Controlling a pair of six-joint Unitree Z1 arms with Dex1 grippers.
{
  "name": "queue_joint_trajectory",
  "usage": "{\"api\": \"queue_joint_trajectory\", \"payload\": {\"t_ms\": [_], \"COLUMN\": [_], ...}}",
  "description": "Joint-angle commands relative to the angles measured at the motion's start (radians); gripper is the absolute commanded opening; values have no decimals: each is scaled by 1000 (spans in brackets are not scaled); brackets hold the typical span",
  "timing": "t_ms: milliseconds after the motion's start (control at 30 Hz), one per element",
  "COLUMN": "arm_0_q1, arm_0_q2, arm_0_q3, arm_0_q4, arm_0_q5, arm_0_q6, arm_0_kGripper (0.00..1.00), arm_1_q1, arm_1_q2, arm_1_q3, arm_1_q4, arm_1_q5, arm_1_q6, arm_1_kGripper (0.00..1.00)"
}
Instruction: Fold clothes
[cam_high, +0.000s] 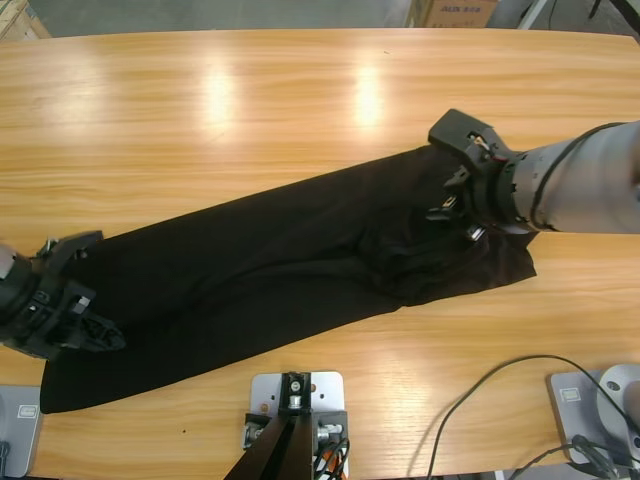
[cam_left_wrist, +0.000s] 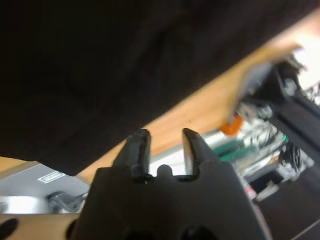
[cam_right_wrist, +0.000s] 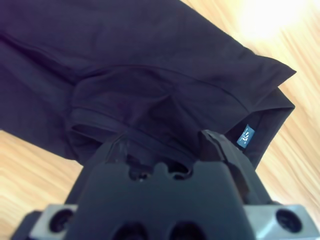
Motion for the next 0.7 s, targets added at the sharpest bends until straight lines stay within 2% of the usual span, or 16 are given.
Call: {"api": "queue_joint_trajectory", "payload": {"t_ms": [33,133,300,400,500,700], "arm_0_q1": [142,142,140,101,2,-5], "arm_0_q2": [-77,-90,-67,-22,60,90], "arm_0_q3": [159,121,183,159,117,68], "arm_0_q4": [-189,-184,-183,-163,-112,7], "arm_0_q5": [56,59,116,156,238,257], "arm_0_q6": [-67,-70,-46,-27,-66,-103], "arm_0_kGripper": [0,0,0,0,0,0], "arm_1_q1": [-9,-9,-9,-9,-9,-9], "arm_1_q2": [-35,-24,-11,3,1,-18], "arm_1_q3": [45,41,44,47,45,65], "arm_1_q4": [11,9,3,-10,-17,-18], "arm_1_q5": [21,25,27,31,31,30], "arm_1_q6": [20,20,23,33,37,38], "arm_1_kGripper": [572,572,579,586,591,628]}}
